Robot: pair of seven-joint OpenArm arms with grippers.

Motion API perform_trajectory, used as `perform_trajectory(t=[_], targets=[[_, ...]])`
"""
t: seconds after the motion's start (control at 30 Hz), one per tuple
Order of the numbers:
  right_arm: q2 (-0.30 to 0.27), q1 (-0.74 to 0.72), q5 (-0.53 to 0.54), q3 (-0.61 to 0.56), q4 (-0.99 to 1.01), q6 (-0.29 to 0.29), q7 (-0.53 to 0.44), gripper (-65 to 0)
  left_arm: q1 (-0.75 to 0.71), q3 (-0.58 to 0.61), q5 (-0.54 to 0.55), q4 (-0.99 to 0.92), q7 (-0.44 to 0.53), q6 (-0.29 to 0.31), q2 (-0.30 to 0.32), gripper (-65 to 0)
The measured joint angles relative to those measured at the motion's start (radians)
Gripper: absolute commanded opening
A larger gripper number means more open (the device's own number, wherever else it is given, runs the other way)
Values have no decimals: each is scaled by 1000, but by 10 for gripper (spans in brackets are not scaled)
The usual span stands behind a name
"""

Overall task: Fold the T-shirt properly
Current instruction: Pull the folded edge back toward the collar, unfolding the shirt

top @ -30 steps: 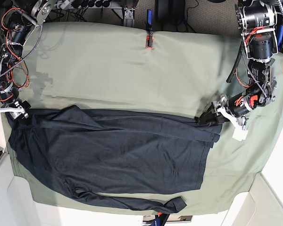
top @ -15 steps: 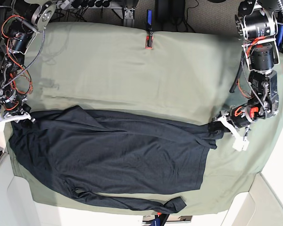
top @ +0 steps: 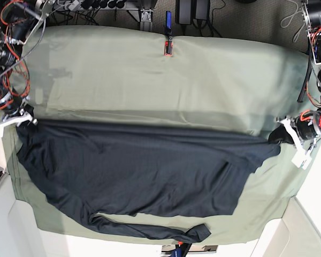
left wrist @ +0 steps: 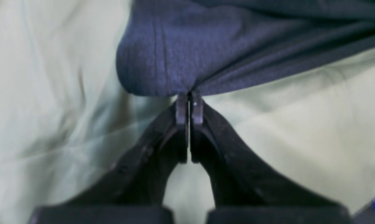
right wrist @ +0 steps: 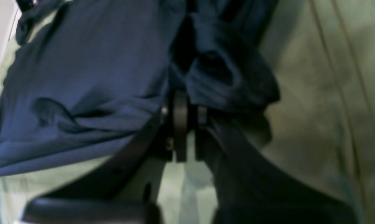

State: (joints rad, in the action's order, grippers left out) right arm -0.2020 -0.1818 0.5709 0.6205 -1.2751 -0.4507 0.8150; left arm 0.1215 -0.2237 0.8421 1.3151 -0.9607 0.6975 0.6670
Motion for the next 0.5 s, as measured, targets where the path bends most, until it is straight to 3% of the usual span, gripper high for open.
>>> perform_trajectory(t=[0.13, 0.5], targets=[[-15, 109, 33, 0, -68, -4, 10, -650, -145, -14, 15, 92, 6, 7, 48, -650], [-55, 385, 31, 1, -292, -3, -3, -650, -476, -260, 43, 250, -3, -4, 60, -650]])
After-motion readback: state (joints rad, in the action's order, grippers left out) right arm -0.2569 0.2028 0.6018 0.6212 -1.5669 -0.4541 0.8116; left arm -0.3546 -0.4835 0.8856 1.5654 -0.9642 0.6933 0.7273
